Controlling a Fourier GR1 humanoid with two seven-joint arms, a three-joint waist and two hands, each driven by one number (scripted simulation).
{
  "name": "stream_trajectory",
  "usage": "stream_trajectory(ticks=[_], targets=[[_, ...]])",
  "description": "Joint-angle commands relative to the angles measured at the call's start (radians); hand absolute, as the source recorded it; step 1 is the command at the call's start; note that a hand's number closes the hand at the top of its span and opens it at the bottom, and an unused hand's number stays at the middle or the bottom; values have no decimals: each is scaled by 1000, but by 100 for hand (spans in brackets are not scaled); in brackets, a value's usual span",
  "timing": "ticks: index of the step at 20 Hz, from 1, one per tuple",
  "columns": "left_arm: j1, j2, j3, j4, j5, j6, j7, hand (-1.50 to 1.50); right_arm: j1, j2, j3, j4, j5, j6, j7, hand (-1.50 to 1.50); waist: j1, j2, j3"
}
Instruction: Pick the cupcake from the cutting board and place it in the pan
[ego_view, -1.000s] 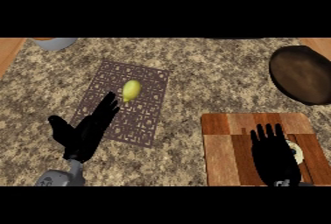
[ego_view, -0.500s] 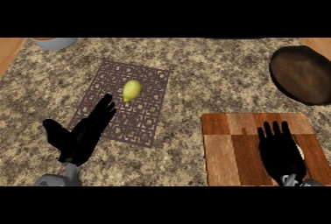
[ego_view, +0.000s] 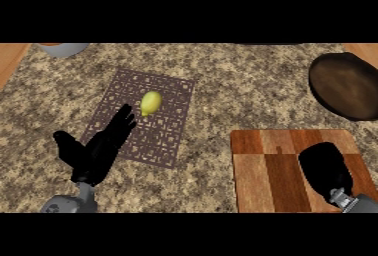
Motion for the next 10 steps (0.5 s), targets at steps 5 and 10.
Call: stream_trajectory(ticks=[5,10], targets=[[7,7,34,-6,2,-44,8,0,-64,26,-13,152,147,-154,-145,150,2,1,0],[37,-17,25,-33,-1,2,7,0,158,86,-141,-68,-206,-371,-277,150,-45,-6,5]])
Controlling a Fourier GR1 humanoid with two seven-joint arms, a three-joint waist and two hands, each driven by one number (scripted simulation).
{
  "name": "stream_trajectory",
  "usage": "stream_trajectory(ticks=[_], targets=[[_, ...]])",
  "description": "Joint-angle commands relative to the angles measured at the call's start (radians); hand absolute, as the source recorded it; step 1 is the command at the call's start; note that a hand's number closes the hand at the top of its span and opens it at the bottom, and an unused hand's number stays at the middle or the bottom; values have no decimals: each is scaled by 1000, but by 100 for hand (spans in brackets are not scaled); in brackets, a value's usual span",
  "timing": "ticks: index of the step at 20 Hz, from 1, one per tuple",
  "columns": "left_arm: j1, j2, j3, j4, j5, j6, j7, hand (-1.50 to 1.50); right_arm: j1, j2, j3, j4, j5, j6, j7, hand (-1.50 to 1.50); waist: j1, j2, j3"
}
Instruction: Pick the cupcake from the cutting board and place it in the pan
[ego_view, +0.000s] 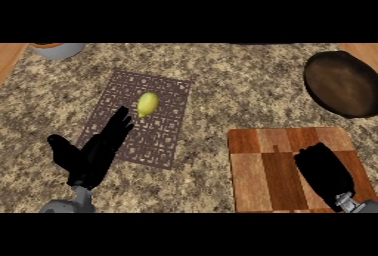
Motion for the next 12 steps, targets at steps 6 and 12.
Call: stream_trajectory(ticks=[6,12], targets=[[37,13,20,-7,-3,0,-19,0,198,38,-267,-199,-327,-407,-213,150,-35,-5,4],[50,8,31,11,4,-10,-44,0,309,51,-488,-305,-661,-480,-372,150,-30,-3,4]])
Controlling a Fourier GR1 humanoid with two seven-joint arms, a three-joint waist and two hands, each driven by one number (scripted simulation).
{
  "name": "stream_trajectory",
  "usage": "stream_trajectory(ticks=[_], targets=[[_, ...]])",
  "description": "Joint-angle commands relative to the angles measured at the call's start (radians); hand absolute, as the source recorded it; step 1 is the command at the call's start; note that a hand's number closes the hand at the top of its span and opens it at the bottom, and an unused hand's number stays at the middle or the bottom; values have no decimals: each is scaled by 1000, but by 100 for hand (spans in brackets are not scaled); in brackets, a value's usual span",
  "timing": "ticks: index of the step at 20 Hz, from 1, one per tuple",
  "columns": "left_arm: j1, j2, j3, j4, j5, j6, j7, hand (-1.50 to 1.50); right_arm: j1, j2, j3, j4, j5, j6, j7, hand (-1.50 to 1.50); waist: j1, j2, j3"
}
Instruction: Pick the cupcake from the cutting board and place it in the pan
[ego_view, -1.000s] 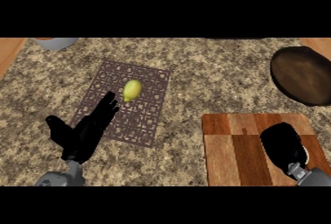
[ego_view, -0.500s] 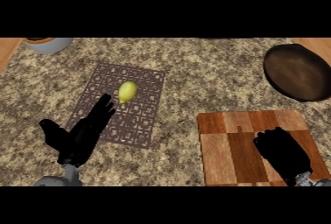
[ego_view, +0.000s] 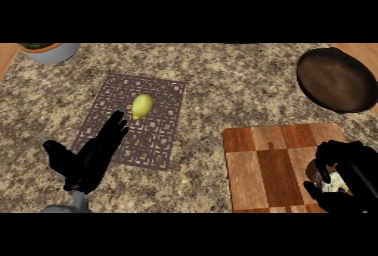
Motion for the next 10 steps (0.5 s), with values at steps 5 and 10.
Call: stream_trajectory(ticks=[5,10], targets=[[-10,13,9,-2,19,-31,17,0,89,68,-248,-42,-490,17,-162,150,29,6,1],[-26,-18,-12,19,6,-32,15,0,33,54,-387,160,-652,126,-253,150,50,10,0]])
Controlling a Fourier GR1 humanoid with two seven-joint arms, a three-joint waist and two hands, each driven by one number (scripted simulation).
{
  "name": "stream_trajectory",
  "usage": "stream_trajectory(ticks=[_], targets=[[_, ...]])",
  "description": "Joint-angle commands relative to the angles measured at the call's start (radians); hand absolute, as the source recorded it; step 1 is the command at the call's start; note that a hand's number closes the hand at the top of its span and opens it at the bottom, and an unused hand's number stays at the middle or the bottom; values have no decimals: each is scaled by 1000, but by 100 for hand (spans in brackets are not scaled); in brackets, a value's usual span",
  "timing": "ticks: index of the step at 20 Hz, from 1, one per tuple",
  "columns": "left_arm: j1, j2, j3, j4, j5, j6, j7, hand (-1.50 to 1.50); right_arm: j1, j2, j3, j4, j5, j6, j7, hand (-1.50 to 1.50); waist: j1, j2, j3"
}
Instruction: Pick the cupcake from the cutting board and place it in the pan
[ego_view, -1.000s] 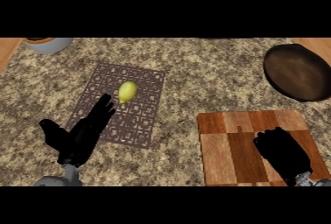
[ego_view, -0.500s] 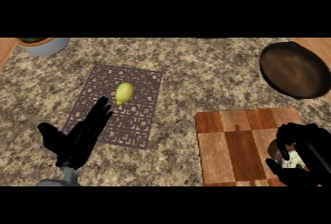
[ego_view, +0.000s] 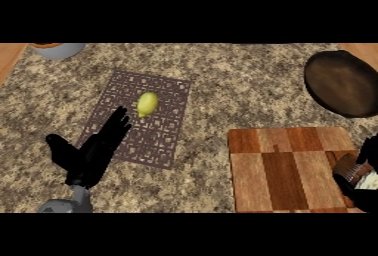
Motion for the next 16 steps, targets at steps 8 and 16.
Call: stream_trajectory(ticks=[8,16], targets=[[33,-48,-59,-58,-63,19,12,0,-355,3,-89,552,95,-36,-195,150,37,5,0],[-50,-36,-13,-7,-37,-8,28,0,-662,55,-178,1044,164,-253,-347,150,49,12,2]])
